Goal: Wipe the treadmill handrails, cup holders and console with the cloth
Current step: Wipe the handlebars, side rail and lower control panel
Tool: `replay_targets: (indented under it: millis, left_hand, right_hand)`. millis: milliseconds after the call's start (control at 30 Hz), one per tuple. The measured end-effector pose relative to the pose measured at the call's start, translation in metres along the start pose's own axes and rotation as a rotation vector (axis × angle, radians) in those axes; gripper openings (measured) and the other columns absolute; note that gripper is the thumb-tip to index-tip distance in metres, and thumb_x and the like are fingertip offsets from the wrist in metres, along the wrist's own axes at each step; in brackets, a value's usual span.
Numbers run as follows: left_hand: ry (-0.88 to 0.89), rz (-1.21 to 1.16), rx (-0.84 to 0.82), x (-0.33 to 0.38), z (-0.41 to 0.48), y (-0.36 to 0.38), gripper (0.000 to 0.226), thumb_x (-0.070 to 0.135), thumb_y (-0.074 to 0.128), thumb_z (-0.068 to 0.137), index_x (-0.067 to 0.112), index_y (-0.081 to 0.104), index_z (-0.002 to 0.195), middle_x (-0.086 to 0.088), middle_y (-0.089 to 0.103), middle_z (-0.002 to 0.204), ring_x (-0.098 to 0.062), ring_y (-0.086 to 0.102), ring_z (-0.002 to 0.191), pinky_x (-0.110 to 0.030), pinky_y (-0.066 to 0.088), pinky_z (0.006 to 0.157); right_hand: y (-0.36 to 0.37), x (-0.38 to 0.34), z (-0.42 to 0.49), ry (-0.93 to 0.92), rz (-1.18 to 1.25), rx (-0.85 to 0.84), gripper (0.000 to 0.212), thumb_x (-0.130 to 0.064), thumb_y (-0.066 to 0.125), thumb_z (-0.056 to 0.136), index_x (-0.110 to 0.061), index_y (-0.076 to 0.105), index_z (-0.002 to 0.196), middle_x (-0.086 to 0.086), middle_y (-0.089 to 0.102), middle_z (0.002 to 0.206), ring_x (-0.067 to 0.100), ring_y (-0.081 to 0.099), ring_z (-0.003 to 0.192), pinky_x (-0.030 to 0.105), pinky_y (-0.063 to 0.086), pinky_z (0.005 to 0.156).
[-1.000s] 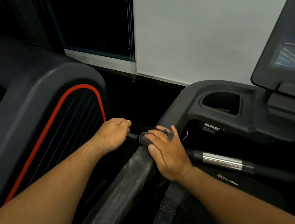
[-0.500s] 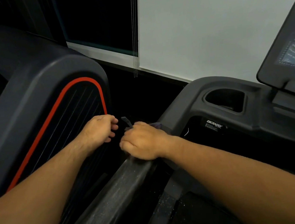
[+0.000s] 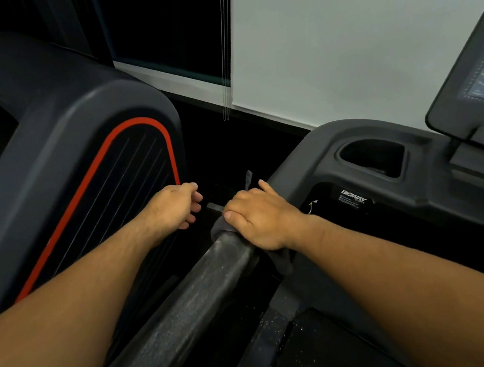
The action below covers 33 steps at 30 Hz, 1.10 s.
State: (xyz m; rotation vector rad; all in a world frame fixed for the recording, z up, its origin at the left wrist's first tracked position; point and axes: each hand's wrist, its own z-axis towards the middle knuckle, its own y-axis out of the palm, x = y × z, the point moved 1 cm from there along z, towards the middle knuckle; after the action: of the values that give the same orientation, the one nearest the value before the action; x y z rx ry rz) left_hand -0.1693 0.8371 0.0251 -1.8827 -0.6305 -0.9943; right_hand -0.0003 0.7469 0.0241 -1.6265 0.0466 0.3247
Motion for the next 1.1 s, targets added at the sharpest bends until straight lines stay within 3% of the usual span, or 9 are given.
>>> replay_targets:
  millis: [100, 200, 367, 467, 567, 767, 900, 1100]
  left_hand:
    - [-0.001, -0.02, 0.01, -0.005, -0.004, -0.001, 0.041, 0.042, 0.034, 0.101, 0.017, 0.067, 0.104, -0.003, 0.069, 0.102, -0.02, 0.067, 0.092, -0.039, 0.054, 0.087]
    - [-0.004, -0.04, 0.002, -0.007, -0.006, -0.003, 0.041, 0.039, 0.035, 0.102, 0.014, 0.067, 0.103, -0.005, 0.07, 0.101, -0.022, 0.067, 0.093, -0.04, 0.053, 0.087]
    - [-0.034, -0.018, -0.022, -0.008, -0.006, -0.008, 0.041, 0.036, 0.037, 0.101, 0.01, 0.068, 0.098, -0.009, 0.071, 0.098, -0.027, 0.067, 0.094, -0.042, 0.052, 0.09]
    - [-0.038, -0.012, -0.025, -0.007, -0.002, -0.011, 0.041, 0.036, 0.036, 0.101, 0.01, 0.068, 0.098, -0.01, 0.071, 0.098, -0.027, 0.066, 0.094, -0.042, 0.052, 0.089]
    - [-0.031, -0.002, -0.033, -0.004, 0.0, -0.013, 0.041, 0.036, 0.036, 0.101, 0.011, 0.068, 0.098, -0.01, 0.071, 0.098, -0.027, 0.067, 0.094, -0.042, 0.051, 0.09]
    - [0.0, 0.0, -0.028, -0.003, -0.005, -0.023, 0.042, 0.037, 0.034, 0.102, 0.012, 0.068, 0.101, -0.007, 0.071, 0.099, -0.024, 0.067, 0.094, -0.041, 0.052, 0.09]
    - [0.012, -0.011, -0.048, -0.003, -0.01, -0.025, 0.042, 0.037, 0.035, 0.101, 0.012, 0.068, 0.099, -0.008, 0.072, 0.097, -0.025, 0.067, 0.093, -0.041, 0.053, 0.089]
    - [0.021, -0.005, -0.074, 0.001, -0.015, -0.024, 0.042, 0.036, 0.035, 0.102, 0.012, 0.068, 0.101, -0.008, 0.071, 0.099, -0.024, 0.066, 0.094, -0.041, 0.052, 0.09]
  right_hand:
    - [0.0, -0.016, 0.002, -0.04, -0.024, -0.042, 0.039, -0.035, 0.026, 0.101, -0.025, 0.063, 0.106, -0.004, 0.059, 0.104, 0.016, 0.051, 0.108, 0.047, 0.014, 0.116]
    - [0.005, -0.033, -0.011, -0.11, -0.007, 0.071, 0.034, -0.03, 0.032, 0.1, -0.021, 0.065, 0.106, -0.001, 0.062, 0.104, 0.017, 0.053, 0.106, 0.043, 0.022, 0.112]
    - [0.031, -0.075, -0.035, -0.345, 0.052, 0.212, 0.033, -0.021, 0.041, 0.093, -0.014, 0.07, 0.106, 0.002, 0.067, 0.106, 0.018, 0.054, 0.091, 0.032, 0.035, 0.091]
    - [0.03, -0.069, -0.034, -0.406, 0.098, 0.171, 0.032, -0.016, 0.044, 0.09, -0.011, 0.069, 0.108, 0.006, 0.066, 0.108, 0.023, 0.056, 0.09, 0.035, 0.038, 0.088]
    - [0.016, -0.049, -0.018, -0.353, 0.118, 0.121, 0.031, -0.009, 0.047, 0.083, -0.007, 0.07, 0.103, 0.012, 0.067, 0.107, 0.031, 0.061, 0.096, 0.041, 0.046, 0.088]
    - [0.007, -0.028, -0.003, -0.113, 0.162, 0.144, 0.034, -0.009, 0.043, 0.091, -0.012, 0.067, 0.114, 0.003, 0.064, 0.118, 0.019, 0.056, 0.113, 0.038, 0.043, 0.099]
    - [0.022, -0.066, -0.017, -0.191, 0.141, 0.104, 0.04, -0.016, 0.038, 0.086, -0.012, 0.066, 0.114, 0.005, 0.065, 0.113, 0.023, 0.058, 0.107, 0.04, 0.045, 0.096]
    - [0.036, -0.115, -0.031, -0.373, 0.193, 0.108, 0.029, -0.003, 0.054, 0.083, -0.008, 0.069, 0.107, 0.008, 0.067, 0.107, 0.023, 0.058, 0.1, 0.04, 0.044, 0.093]
